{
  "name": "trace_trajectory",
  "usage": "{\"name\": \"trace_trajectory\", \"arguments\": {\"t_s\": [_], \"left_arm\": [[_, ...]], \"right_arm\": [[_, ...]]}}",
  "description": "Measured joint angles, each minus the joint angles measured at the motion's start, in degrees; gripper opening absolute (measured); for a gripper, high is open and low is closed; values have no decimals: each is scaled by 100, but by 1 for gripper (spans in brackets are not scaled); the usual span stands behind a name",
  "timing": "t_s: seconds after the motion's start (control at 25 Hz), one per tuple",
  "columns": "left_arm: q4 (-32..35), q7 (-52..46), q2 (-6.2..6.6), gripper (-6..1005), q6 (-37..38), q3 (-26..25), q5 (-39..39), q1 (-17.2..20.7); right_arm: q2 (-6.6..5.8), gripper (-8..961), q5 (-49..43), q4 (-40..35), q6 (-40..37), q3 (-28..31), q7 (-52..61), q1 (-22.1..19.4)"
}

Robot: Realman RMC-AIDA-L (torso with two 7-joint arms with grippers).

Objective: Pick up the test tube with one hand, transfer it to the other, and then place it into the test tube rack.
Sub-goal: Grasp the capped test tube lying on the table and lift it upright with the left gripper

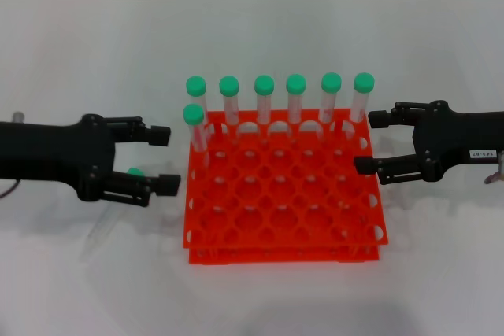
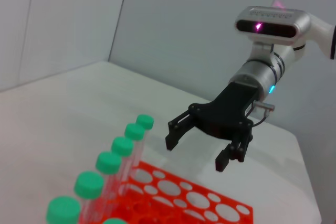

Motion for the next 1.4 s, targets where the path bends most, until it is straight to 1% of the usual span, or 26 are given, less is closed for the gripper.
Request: {"name": "trace_trajectory", "arguments": {"t_s": [0.08,0.24,0.4,0.52,0.64,0.8,0.92,1.16,1.4], "left_arm": [[125,-275,53,888,12,27,15,-15],[586,-1179,161,886,44,52,250,-109],[814,-2069,255,881,97,53,1015,-428],[833,-2425,315,879,177,39,1549,-666],[878,-2673,362,879,195,34,1897,-794],[890,-3091,390,878,97,19,2328,-924],[892,-3291,368,878,37,36,2612,-965],[829,-3337,330,878,59,55,2810,-979],[676,-3372,313,878,96,210,3013,-950]], "right_arm": [[1,857,1,-3,-4,0,2,-3],[12,858,8,-11,-18,0,4,13],[18,858,9,-11,1,-13,-6,25],[29,858,11,-11,11,-25,-11,33],[33,858,18,-10,13,-26,-7,42],[35,858,52,-8,11,-26,17,44],[36,858,94,-4,16,-26,23,44],[52,857,168,0,15,-34,26,44],[53,857,179,0,-8,-36,28,16]]}}
